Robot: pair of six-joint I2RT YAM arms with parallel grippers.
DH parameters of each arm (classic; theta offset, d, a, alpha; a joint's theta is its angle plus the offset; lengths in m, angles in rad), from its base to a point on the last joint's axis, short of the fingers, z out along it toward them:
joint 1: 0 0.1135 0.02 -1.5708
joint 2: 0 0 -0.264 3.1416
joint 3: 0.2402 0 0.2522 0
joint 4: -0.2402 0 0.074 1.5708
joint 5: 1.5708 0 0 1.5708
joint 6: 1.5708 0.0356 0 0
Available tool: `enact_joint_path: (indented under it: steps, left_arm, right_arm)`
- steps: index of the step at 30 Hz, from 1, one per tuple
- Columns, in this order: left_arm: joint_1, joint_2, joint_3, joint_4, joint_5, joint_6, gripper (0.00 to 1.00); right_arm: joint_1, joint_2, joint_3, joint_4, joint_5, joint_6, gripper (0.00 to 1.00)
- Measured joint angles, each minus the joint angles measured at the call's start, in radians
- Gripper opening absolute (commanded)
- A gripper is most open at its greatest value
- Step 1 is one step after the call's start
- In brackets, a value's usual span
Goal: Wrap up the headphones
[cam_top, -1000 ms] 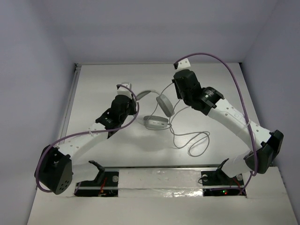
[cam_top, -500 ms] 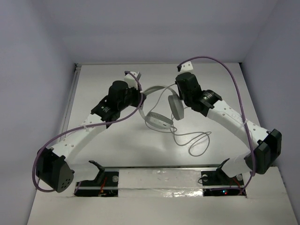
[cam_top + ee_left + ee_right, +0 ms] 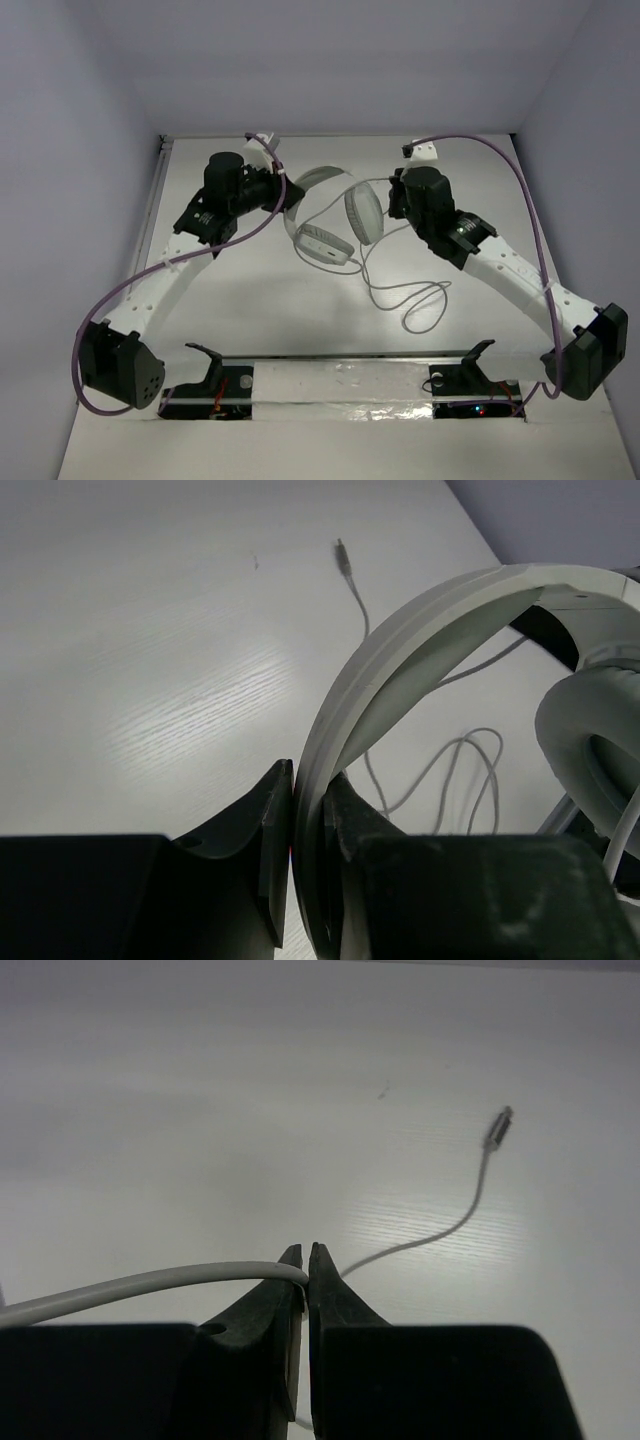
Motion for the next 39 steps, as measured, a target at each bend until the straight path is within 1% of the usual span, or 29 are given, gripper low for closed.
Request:
enact_joint_path:
  steps: [4, 8, 11, 12, 14, 16, 18, 20, 23, 27, 31, 35, 39]
  left_arm:
    - [0.014, -0.006, 0.031, 0.005, 0.050, -0.011, 0.00]
    - [0.021, -0.018, 0.034, 0.005, 0.092, -0.034, 0.00]
    - [0.026, -0.023, 0.042, -0.004, 0.092, -0.048, 0.00]
    - [0.027, -0.023, 0.049, -0.005, 0.090, -0.053, 0.00]
    - [0.027, -0.028, 0.064, -0.003, 0.089, -0.068, 0.00]
    - [0.029, -0.040, 0.080, 0.006, 0.093, -0.090, 0.00]
    - [0.032, -0.054, 0.096, 0.020, 0.100, -0.111, 0.00]
    - [0.032, -0.064, 0.114, 0.027, 0.102, -0.123, 0.00]
    - [0.033, -0.068, 0.143, 0.031, 0.096, -0.143, 0.00]
    - [0.036, -0.068, 0.158, 0.043, 0.065, -0.193, 0.00]
    - [0.046, -0.064, 0.171, 0.057, 0.021, -0.264, 0.00]
    - [0.046, -0.058, 0.182, 0.094, -0.080, -0.330, 0.00]
    - [0.046, -0.048, 0.182, 0.145, -0.193, -0.389, 0.00]
  right_arm:
    - [-0.034, -0.019, -0.090, 0.122, -0.135, 0.045, 0.08]
    - [-0.051, 0.001, -0.143, 0.256, -0.270, 0.080, 0.10]
    - [-0.051, 0.006, -0.194, 0.376, -0.363, 0.108, 0.15]
    - [-0.051, 0.004, -0.216, 0.419, -0.390, 0.117, 0.24]
    - [-0.051, -0.001, -0.281, 0.520, -0.444, 0.143, 0.29]
    - [-0.051, 0.006, -0.327, 0.588, -0.486, 0.167, 0.40]
    - [-0.051, 0.022, -0.350, 0.649, -0.510, 0.187, 0.50]
    - [-0.051, 0.048, -0.355, 0.711, -0.529, 0.199, 0.51]
    - [-0.051, 0.098, -0.355, 0.801, -0.563, 0.220, 0.48]
    - [-0.052, 0.172, -0.366, 0.902, -0.619, 0.262, 0.33]
    - [-0.048, 0.248, -0.397, 0.977, -0.673, 0.299, 0.34]
    - [-0.021, 0.296, -0.438, 0.999, -0.698, 0.322, 0.36]
    - [0.054, 0.336, -0.451, 1.019, -0.723, 0.336, 0.35]
